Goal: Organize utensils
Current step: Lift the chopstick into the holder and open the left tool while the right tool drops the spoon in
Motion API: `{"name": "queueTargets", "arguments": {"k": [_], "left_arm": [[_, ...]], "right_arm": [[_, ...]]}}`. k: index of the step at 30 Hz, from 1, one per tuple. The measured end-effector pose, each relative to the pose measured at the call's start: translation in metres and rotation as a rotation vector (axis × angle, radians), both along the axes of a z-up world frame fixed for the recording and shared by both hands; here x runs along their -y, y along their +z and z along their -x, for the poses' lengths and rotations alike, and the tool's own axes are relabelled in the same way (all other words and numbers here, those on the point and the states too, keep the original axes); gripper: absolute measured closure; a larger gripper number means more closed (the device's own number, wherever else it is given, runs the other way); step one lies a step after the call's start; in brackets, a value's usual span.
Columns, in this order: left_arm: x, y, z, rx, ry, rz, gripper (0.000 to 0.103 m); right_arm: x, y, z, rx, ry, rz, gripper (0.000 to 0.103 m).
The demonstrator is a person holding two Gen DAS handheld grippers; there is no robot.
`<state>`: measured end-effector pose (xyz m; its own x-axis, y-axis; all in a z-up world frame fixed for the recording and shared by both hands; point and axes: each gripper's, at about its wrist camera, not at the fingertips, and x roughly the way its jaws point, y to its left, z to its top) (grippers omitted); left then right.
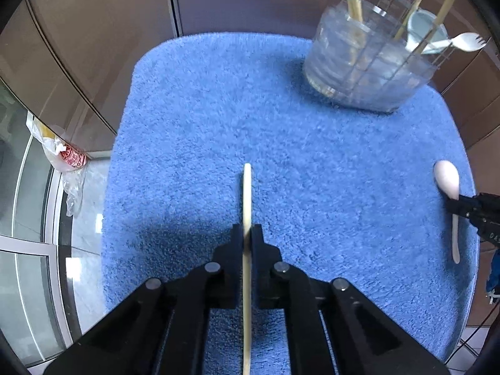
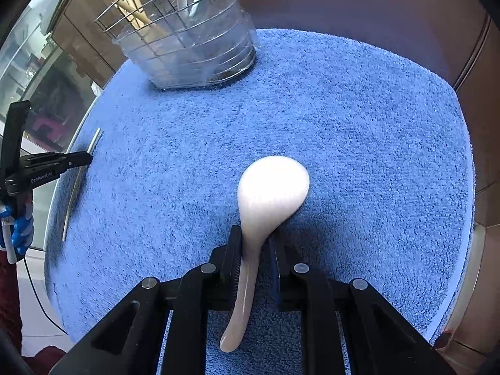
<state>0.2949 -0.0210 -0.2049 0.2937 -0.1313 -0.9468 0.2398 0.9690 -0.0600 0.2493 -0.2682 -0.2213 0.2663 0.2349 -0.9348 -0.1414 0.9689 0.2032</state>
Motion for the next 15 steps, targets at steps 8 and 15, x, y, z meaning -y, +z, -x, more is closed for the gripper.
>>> {"name": "queueTargets", "arguments": {"k": [8,15], "left_arm": [[0.001,0.026,0.020,0.079,0.004,0.043,0.098],[-0.005,0.045,0.036,0.145,0.014,0.108,0.098]], "right_arm": [[-0.007,0.016,0.028,0.113,0.036,-0.017,0.089],[-0.019,0.029,0.058,0.253,0.055,-0.047,0.089]]}}
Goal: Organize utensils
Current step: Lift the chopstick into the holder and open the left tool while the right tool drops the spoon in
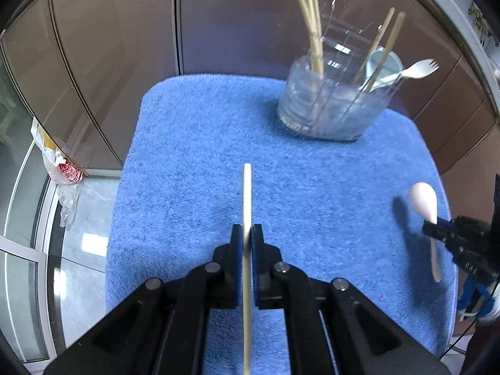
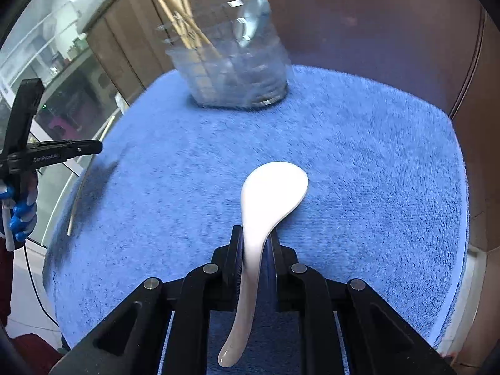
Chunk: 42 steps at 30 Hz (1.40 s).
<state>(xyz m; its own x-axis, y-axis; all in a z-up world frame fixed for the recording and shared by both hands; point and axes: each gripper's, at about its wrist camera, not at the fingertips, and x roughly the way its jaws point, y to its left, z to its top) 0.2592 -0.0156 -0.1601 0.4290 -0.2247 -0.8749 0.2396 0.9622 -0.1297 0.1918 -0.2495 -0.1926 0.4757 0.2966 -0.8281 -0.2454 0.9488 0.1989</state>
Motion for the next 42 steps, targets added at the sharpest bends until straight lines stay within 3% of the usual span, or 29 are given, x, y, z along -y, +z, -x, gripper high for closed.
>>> {"name": "queueTargets", "arguments": {"k": [7,13,18,24,29,33,38,42], "left_arm": [[0.004,0.036,0.017,0.103,-0.005,0.076,0.098],[0.007,0.080,0.019,0.243,-0.004,0.161,0.098],[0.007,0.117,0.011,0.358,0.018,0.255,0.098],[0.010,0.156,-0.013,0.511,0.046,0.381,0.098],[0.017,0.175,-0.042,0.644,0.085,0.448,0.098],[0.025,0.178,-0.066,0.702,0.102,0.477,0.098],[0.040,0.166,-0.090,0.793,0.145,0.471,0.098],[0.049,0.146,-0.097,0.807,0.159,0.471,0.098]], "right_arm": [[-0.018,0.033,0.032,0.223,0.002,-0.005,0.089],[-0.035,0.077,0.033,0.432,0.017,0.043,0.089],[-0.051,0.117,0.021,0.626,0.012,0.065,0.089],[-0.059,0.155,-0.021,0.816,-0.046,0.028,0.089],[-0.057,0.160,-0.068,0.905,-0.122,0.008,0.089],[-0.056,0.153,-0.099,0.930,-0.180,-0.018,0.089],[-0.055,0.134,-0.123,0.934,-0.208,-0.017,0.089],[-0.059,0.117,-0.129,0.940,-0.206,0.003,0.089]]}}
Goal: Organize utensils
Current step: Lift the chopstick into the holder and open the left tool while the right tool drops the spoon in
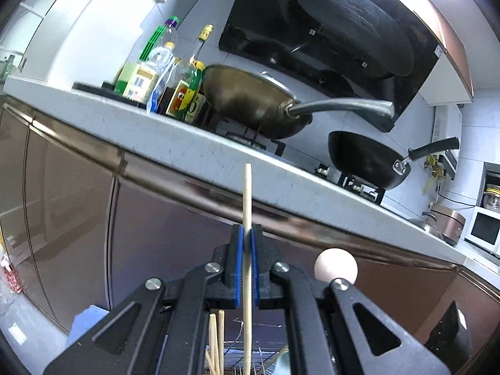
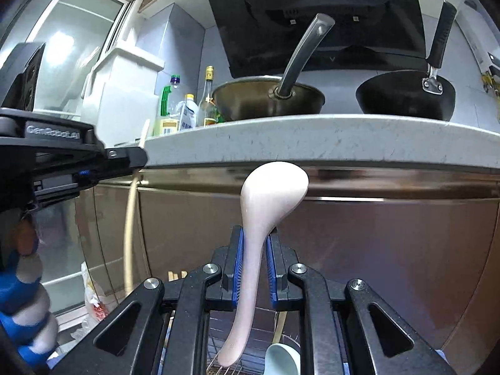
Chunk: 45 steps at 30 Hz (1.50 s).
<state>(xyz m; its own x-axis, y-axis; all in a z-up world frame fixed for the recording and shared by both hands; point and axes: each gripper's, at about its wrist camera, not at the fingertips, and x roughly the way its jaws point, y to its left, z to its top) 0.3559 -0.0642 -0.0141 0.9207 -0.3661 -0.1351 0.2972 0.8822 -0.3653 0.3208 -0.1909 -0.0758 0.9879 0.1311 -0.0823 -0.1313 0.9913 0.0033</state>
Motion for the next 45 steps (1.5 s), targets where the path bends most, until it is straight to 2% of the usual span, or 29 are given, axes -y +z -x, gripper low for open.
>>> {"name": "queueTargets", "arguments": {"k": [6,11,19,21,24,25,37,39,41,45], "left_arm": [[0.005,-0.029,-0.003,0.011,0.030,0.002,0.098],[0.007,-0.040,-0.002,0.020,0.041,0.015,0.098],[0.014,-0.061,0.001,0.025,0.070,-0.027,0.098],[0.013,-0.063,0.001,0.027,0.075,-0.026,0.098],[0.011,-0.063,0.005,0.035,0.080,-0.029,0.098],[0.010,-0.063,0.006,0.036,0.080,-0.031,0.097],[0.013,-0.069,0.006,0.004,0.038,-0.070,0.096],[0.013,-0.067,0.006,-0.005,0.031,-0.076,0.093],[0.012,-0.062,0.009,-0.009,0.022,-0.081,0.078],[0.009,-0.048,0.019,-0.001,0.023,-0.102,0.074]], "right_arm": [[-0.001,-0.023,0.002,-0.004,-0.027,0.027,0.089],[-0.002,-0.034,0.008,0.003,-0.035,0.055,0.089],[-0.003,-0.039,0.021,0.021,-0.030,0.086,0.088],[-0.003,-0.038,0.025,0.029,-0.034,0.088,0.088],[0.000,-0.035,0.028,0.036,-0.039,0.080,0.076],[0.001,-0.034,0.029,0.039,-0.039,0.080,0.075],[0.004,-0.030,0.037,0.015,-0.044,0.093,0.074],[0.008,-0.028,0.040,0.011,-0.050,0.086,0.070],[0.010,-0.024,0.044,0.009,-0.058,0.085,0.067],[0.016,-0.017,0.054,0.000,-0.068,0.072,0.064]]}}
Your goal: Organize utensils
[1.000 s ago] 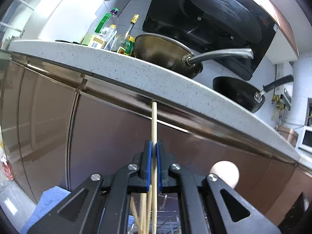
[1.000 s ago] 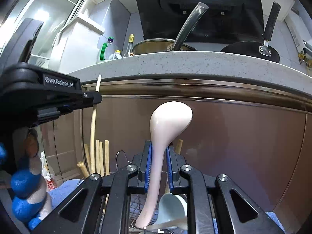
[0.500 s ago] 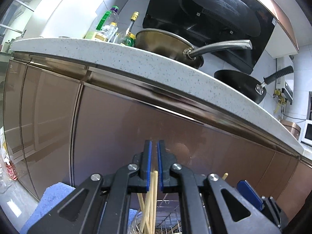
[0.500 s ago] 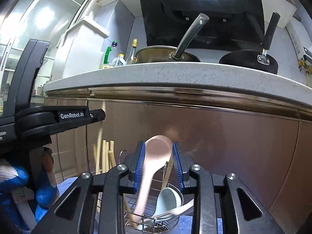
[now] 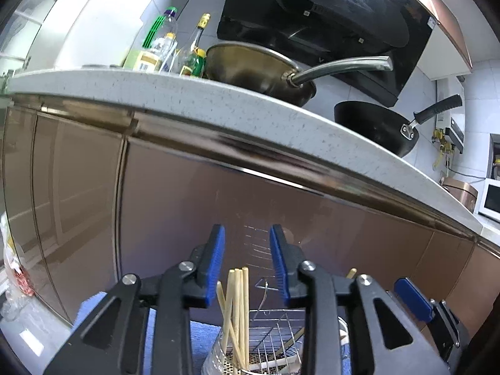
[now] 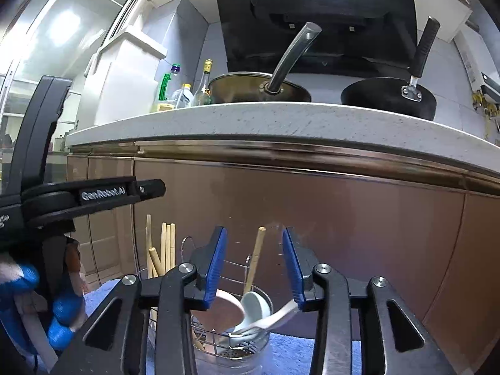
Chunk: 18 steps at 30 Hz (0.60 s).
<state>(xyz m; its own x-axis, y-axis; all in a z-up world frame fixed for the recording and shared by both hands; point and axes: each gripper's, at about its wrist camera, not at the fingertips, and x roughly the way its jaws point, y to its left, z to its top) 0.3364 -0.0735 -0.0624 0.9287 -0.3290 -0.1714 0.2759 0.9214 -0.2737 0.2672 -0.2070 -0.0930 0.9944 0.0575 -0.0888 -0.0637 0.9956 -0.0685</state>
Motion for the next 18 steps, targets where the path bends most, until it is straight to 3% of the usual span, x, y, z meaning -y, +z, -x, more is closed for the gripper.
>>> {"name": "queueTargets", "arguments": {"k": [2,4,10,18], "left_arm": [[-0.003,0.007,0.007,-0.002,-0.002,-0.013,0.072],[-0.005,0.013,0.013,0.000,0.007,-0.028,0.068],[-0.017,0.026,0.042,-0.020,0.045,-0.087,0.066],[-0.022,0.027,0.090,-0.122,0.107,-0.211,0.058]], "right_arm": [[0.002,0.003,0.005,-0.001,-0.004,-0.008,0.060],[0.003,0.008,0.013,-0.005,-0.012,-0.017,0.048],[0.004,0.020,0.034,-0.048,-0.015,-0.031,0.046],[0.003,0.024,0.061,-0.147,-0.031,-0.043,0.039]]}}
